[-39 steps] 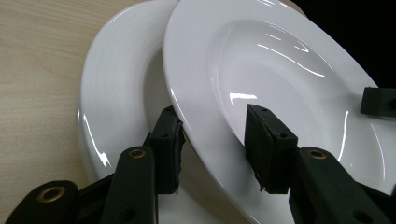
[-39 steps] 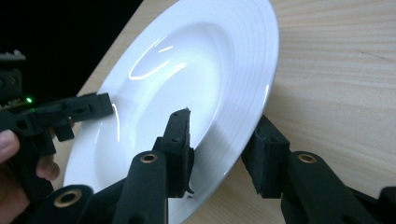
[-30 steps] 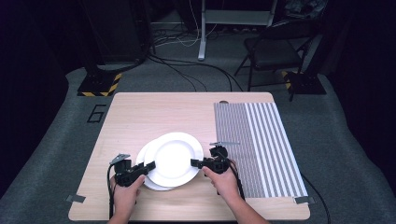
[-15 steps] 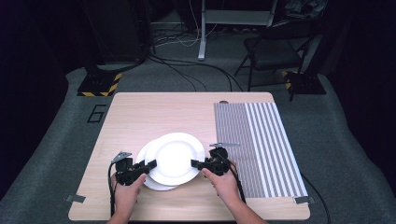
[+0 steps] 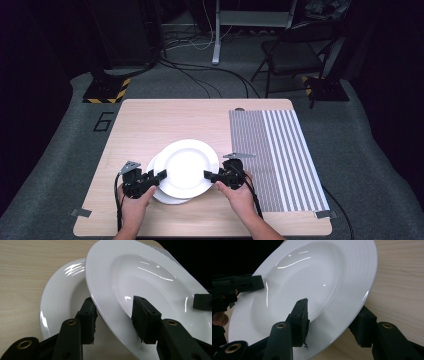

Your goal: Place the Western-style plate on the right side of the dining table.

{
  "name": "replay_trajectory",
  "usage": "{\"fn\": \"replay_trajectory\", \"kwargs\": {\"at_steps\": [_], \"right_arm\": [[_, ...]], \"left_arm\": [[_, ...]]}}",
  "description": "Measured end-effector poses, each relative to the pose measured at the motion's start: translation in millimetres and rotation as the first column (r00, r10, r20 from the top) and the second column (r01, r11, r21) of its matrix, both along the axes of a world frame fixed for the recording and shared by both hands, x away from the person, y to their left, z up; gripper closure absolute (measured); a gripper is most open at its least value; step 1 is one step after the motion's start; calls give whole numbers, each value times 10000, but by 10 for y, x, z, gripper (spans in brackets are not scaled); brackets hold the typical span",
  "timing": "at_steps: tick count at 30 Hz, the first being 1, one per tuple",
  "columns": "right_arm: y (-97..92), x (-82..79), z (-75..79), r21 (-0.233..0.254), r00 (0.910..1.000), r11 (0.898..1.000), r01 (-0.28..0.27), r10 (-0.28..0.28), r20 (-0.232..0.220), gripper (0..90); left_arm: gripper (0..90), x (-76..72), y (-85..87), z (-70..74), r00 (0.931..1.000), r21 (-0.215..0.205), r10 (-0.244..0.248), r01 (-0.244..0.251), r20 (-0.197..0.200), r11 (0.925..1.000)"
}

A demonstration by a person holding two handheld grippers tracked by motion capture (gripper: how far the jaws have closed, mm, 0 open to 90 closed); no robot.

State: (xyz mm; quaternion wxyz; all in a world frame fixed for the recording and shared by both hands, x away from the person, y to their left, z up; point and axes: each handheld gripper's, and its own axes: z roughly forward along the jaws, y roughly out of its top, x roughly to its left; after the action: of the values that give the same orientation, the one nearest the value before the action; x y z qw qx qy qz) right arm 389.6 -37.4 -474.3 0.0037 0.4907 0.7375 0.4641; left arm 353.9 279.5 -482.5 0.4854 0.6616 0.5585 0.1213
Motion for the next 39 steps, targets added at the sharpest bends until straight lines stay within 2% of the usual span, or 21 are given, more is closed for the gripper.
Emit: {"fn": "replay_trajectory", "kwargs": {"at_steps": [4, 8, 14, 17, 21, 25, 26, 28, 29, 39], "right_arm": [[-14, -13, 21, -33, 10000, 10000, -15, 15, 84, 518], [-25, -18, 37, -67, 9997, 10000, -60, 61, 247, 513], [-41, -52, 60, -229, 9988, 9997, -89, 100, 479, 485], [-71, -68, 75, -246, 9982, 9997, 38, -23, 607, 482], [-105, -97, 97, -414, 9972, 9988, 242, -212, 718, 475], [-159, -120, 98, -446, 9961, 9978, 500, -466, 745, 469], [-170, -120, 92, -493, 9946, 9975, 504, -457, 929, 466], [-176, -132, 98, -531, 9948, 9969, 576, -528, 868, 466], [-186, -132, 94, -550, 9932, 9966, 610, -551, 1025, 466], [-274, -185, 120, -585, 9892, 9938, 950, -876, 1175, 463]], "left_arm": [[541, -2, -32, 23, 9998, 301, -59, 53, 183, 9995], [533, -1, -50, 34, 9998, 309, -73, 67, 209, 9995], [528, 11, -98, 85, 9988, 592, -200, 174, 437, 9981], [527, 25, -131, 97, 9983, 578, -304, 274, 506, 9979], [518, 46, -196, 112, 9968, 775, -462, 411, 651, 9961], [514, 72, -246, 120, 9959, 796, -613, 559, 669, 9953], [513, 77, -262, 120, 9959, 744, -618, 569, 654, 9956], [512, 88, -285, 122, 9956, 797, -683, 631, 649, 9948], [512, 93, -296, 124, 9953, 784, -707, 655, 655, 9948], [502, 139, -414, 140, 9940, 892, -880, 821, 644, 9926]]}}
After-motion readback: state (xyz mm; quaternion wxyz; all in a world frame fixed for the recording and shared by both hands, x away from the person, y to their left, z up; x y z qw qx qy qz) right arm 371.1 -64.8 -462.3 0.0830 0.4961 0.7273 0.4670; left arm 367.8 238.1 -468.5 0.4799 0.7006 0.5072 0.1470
